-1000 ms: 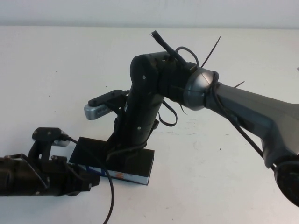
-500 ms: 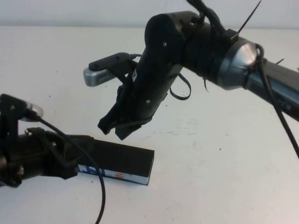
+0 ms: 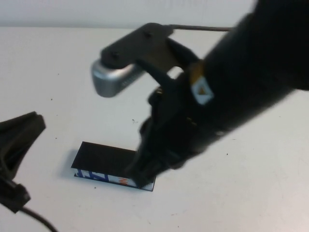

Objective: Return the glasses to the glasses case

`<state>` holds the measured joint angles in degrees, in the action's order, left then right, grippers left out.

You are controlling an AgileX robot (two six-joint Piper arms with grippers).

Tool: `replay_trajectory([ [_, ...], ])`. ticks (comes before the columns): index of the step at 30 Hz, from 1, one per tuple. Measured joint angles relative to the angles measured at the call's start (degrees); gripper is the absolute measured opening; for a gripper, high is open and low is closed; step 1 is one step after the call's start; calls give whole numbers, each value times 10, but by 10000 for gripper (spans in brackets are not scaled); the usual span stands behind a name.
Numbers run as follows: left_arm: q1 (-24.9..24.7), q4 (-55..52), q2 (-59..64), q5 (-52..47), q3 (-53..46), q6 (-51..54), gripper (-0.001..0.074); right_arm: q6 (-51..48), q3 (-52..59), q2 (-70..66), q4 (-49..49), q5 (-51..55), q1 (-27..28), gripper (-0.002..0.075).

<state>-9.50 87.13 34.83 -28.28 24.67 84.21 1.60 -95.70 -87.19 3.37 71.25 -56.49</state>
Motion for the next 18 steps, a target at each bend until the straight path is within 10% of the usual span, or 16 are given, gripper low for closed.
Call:
replay_trajectory([
  [18, 0, 16, -297, 276, -222, 25, -1, 218, 471, 561, -119, -121, -13, -11],
])
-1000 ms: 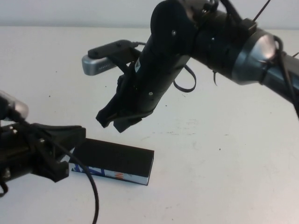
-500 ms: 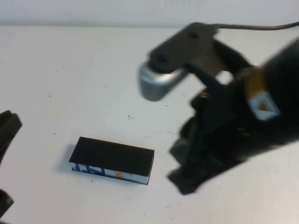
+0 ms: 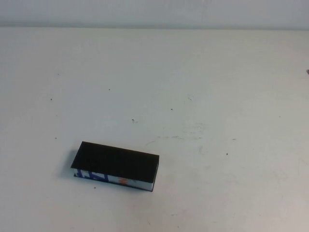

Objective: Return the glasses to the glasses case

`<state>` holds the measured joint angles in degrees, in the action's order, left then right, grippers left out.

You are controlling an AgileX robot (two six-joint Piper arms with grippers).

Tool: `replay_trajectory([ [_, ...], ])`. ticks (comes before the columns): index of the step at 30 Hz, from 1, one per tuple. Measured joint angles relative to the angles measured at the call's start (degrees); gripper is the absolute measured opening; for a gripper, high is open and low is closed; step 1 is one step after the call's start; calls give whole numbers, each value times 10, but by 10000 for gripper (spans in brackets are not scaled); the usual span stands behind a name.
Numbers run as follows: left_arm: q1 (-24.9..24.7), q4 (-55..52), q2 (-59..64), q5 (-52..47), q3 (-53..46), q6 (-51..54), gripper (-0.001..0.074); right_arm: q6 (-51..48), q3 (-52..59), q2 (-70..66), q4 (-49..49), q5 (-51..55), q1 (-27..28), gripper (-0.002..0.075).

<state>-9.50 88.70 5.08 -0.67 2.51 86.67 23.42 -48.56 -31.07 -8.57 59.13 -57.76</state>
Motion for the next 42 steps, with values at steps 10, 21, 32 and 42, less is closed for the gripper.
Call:
replay_trajectory([
  [10, 0, 2, -1, 23, -40, 0, -1, 5, 144, 72, -13, -205, 0, -11],
  [21, 0, 3, -1, 26, -40, 0, -1, 7, 202, 74, -18, -216, 0, -11],
  [32, 0, 3, -1, 33, -40, 0, -1, 132, 250, 81, -176, -256, 34, -11],
  [42, 0, 3, -1, 39, -40, 0, -1, 212, 447, 194, -226, -542, 446, -11],
])
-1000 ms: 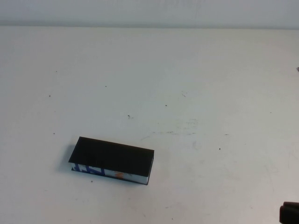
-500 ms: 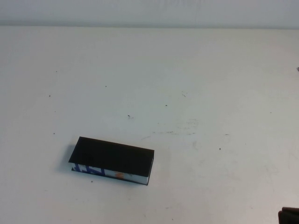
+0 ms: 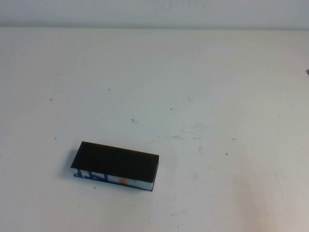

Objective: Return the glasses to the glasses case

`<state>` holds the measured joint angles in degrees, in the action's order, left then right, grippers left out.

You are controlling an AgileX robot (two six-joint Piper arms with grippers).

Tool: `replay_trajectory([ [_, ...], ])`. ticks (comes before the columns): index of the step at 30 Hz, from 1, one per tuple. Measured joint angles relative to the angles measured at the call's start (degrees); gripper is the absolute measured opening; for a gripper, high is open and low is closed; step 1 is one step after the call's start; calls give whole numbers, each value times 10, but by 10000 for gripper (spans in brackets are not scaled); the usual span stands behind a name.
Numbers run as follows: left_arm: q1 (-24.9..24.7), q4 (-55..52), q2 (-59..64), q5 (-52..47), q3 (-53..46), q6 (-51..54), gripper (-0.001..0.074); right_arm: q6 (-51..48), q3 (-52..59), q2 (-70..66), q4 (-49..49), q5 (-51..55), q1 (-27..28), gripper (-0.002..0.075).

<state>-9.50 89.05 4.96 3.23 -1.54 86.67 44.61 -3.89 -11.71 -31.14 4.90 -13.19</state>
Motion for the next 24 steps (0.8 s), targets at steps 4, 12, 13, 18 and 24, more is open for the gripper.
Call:
replay_trajectory([
  [4, 0, 1, 0, 0, 0, 0, -1, 7, 36, 83, -3, -12, 74, -12],
  [12, 0, 0, 0, 4, 0, 0, -1, 14, 53, 122, -3, 1, 90, -12],
  [13, 0, 0, 0, 4, 0, 0, -1, 16, 55, 122, -3, 1, 90, -11],
  [18, 0, 1, 0, 5, 0, 0, -1, 19, 54, 123, -3, -7, 90, -11],
  [24, 0, 1, 0, 5, 0, 0, -1, -85, 54, 123, 135, -15, 90, -12],
])
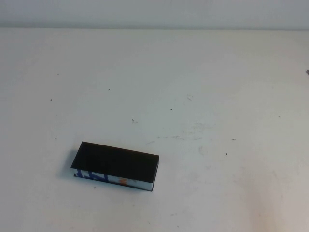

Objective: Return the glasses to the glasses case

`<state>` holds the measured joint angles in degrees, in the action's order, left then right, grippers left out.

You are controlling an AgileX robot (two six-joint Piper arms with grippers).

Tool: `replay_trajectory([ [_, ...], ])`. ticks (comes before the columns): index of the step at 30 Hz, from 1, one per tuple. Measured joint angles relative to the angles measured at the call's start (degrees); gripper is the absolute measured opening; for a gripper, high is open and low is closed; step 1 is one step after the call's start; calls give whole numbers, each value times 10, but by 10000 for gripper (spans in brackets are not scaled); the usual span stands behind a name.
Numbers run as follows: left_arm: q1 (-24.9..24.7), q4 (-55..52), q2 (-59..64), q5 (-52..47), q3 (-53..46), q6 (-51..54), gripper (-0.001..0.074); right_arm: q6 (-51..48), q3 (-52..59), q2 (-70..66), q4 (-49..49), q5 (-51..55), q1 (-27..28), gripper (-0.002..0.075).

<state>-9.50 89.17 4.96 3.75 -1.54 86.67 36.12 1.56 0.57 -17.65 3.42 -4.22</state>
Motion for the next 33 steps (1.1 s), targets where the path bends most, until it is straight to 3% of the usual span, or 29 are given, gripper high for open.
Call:
replay_trajectory([
  [3, 0, 0, 0, 0, 0, 0, -1, -232, 0, 0, 191, 32, 0, -11],
  [5, 0, 0, 0, 1, 0, 0, -1, -336, 0, 0, 234, 58, 0, -11],
  [8, 0, 0, 0, 1, 0, 0, -1, -404, 0, 0, 250, 104, 0, -11],
  [13, 0, 1, 0, 1, 0, 0, -1, -426, 0, 0, 258, 162, 0, -11],
  [33, 0, 1, 0, 1, 0, 0, -1, -428, 0, 0, 259, 165, 0, -12],
])
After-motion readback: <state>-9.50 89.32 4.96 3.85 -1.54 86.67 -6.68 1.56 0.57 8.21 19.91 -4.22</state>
